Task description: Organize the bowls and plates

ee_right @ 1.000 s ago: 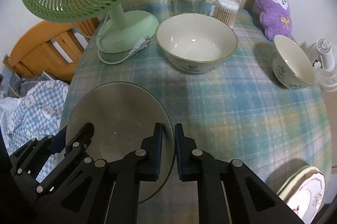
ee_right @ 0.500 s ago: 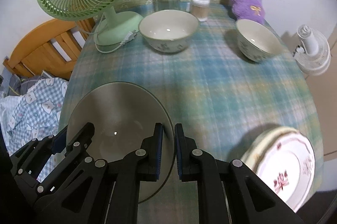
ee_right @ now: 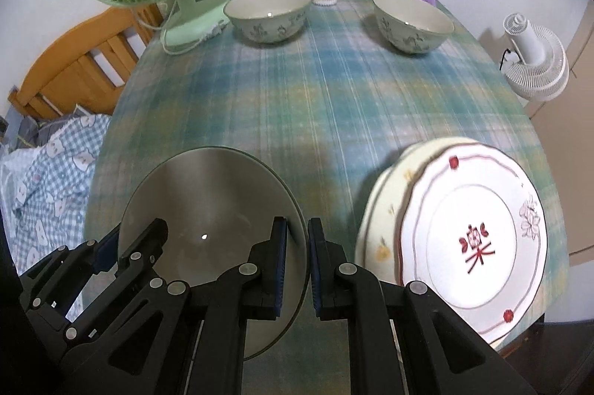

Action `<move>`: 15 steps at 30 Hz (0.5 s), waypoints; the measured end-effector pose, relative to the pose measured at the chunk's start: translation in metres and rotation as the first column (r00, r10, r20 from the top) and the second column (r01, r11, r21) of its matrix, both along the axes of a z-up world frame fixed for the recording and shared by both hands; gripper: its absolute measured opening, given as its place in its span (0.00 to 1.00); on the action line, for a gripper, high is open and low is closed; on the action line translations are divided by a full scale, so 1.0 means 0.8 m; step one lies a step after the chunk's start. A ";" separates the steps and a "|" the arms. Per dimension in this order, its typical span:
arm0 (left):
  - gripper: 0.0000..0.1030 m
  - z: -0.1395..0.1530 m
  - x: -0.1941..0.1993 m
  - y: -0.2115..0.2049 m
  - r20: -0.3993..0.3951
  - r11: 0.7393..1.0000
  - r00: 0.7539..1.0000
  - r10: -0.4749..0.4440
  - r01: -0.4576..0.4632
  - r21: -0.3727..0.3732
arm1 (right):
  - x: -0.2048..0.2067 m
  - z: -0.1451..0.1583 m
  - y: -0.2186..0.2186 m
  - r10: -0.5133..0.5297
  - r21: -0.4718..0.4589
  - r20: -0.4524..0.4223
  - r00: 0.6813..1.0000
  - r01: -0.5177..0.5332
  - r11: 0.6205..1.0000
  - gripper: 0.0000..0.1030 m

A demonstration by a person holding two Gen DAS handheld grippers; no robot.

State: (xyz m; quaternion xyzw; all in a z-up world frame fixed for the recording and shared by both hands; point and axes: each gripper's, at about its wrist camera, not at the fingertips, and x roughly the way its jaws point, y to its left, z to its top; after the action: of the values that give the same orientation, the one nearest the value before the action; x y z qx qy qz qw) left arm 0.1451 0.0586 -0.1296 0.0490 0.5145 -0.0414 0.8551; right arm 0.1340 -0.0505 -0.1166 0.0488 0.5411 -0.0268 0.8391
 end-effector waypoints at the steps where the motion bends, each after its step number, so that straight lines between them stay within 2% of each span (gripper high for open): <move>1: 0.15 -0.002 -0.003 -0.001 -0.006 1.000 1.000 0.004 -0.004 -0.002 | -0.002 -0.001 -0.002 0.003 0.000 -0.003 1.000 -0.003 1.000 0.14; 8: 0.15 -0.014 -0.017 -0.011 -0.039 1.000 0.999 0.011 -0.011 -0.003 | -0.012 -0.015 -0.013 0.005 -0.004 -0.041 0.999 -0.006 1.000 0.14; 13: 0.15 -0.015 -0.017 -0.014 -0.024 1.000 1.000 0.017 -0.017 0.013 | -0.011 -0.017 -0.014 0.012 -0.002 -0.041 0.999 -0.012 1.000 0.14; 15: 0.21 -0.016 -0.017 -0.015 -0.041 1.000 0.999 0.021 -0.021 0.016 | -0.010 -0.017 -0.015 0.016 0.006 -0.043 0.999 -0.016 1.000 0.14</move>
State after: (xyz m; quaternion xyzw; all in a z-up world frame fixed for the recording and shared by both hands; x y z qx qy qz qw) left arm 0.1318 0.0467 -0.1425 0.0495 0.5330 -0.0294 0.8442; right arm 0.1262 -0.0627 -0.1299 0.0462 0.5597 -0.0195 0.8272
